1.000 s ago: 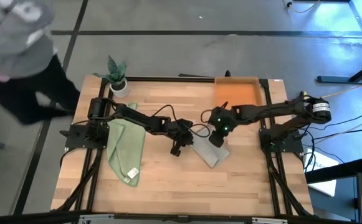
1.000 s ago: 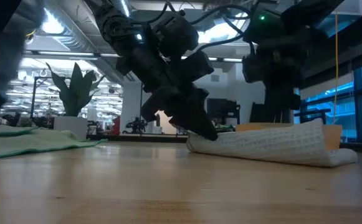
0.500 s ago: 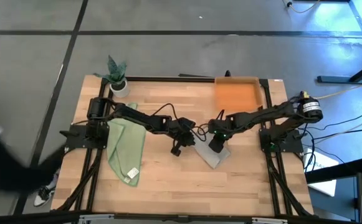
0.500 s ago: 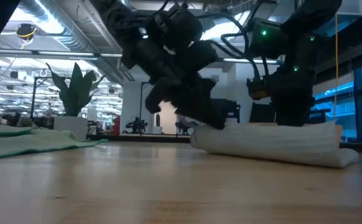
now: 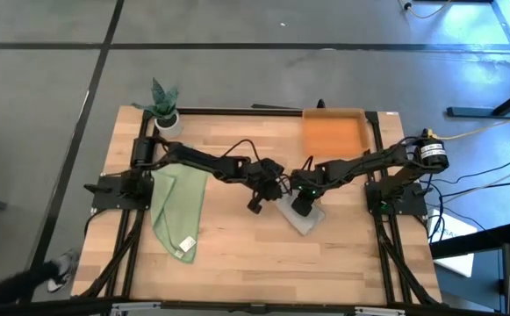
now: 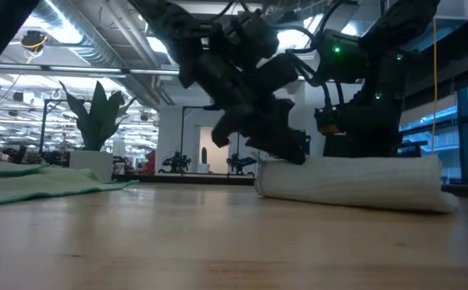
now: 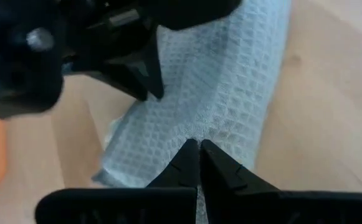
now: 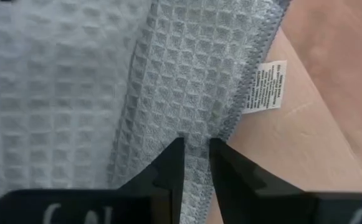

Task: Roll microfiber towels into tight, uniform cylinder then place into a basket
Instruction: Roll the gray microfiber towel

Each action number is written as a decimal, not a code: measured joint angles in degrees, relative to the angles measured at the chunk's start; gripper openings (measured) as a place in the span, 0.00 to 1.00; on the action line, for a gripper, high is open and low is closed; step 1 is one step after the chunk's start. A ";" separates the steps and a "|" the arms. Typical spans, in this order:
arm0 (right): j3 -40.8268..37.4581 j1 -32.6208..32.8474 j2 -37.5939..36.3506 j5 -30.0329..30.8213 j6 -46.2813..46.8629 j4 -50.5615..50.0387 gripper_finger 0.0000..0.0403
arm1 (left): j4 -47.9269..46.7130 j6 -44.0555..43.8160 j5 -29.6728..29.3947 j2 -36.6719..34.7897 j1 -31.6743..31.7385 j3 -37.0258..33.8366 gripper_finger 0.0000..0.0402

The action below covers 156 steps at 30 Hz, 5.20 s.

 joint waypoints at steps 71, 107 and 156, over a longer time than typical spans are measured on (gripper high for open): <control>1.09 6.75 -0.61 -5.85 -3.08 5.81 0.20 | -1.12 -4.94 1.95 -0.42 5.74 1.26 0.00; 0.96 6.32 -0.57 -7.92 -6.05 5.77 0.20 | -0.71 -9.46 -5.14 0.38 1.58 1.37 0.02; 1.07 6.32 -0.63 -8.73 -16.27 -0.27 0.20 | -9.52 -16.55 3.23 2.30 3.73 1.35 0.00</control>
